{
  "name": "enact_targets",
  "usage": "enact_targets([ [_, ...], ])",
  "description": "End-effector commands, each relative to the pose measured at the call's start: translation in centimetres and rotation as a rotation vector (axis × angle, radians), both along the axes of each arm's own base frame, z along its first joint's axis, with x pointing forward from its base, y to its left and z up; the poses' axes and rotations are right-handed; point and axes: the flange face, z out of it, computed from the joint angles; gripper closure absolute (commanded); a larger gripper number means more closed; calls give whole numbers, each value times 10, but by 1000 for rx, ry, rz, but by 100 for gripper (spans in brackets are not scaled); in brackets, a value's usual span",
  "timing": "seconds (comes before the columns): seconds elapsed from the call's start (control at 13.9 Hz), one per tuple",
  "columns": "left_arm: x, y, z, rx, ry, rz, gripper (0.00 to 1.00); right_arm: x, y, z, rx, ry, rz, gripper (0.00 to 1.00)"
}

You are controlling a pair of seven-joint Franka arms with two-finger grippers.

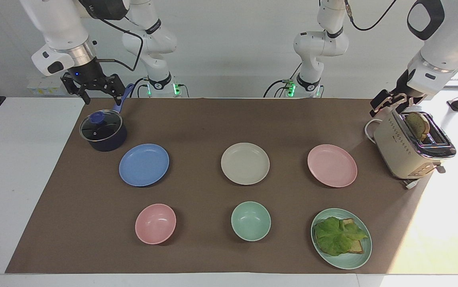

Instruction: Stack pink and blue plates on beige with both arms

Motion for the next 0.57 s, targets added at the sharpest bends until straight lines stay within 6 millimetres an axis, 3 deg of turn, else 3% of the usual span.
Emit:
enact_targets([
  [0.0,-14,12,-59,12,30,3,0,-6,-3,1,-5,0,-11,0],
  [0.14,-13,16,-103,18,36,4,0,-6,-3,1,-5,0,-9,0],
  [0.5,-8,9,-166,31,56,-13,0,-6,-3,1,-5,0,-11,0],
])
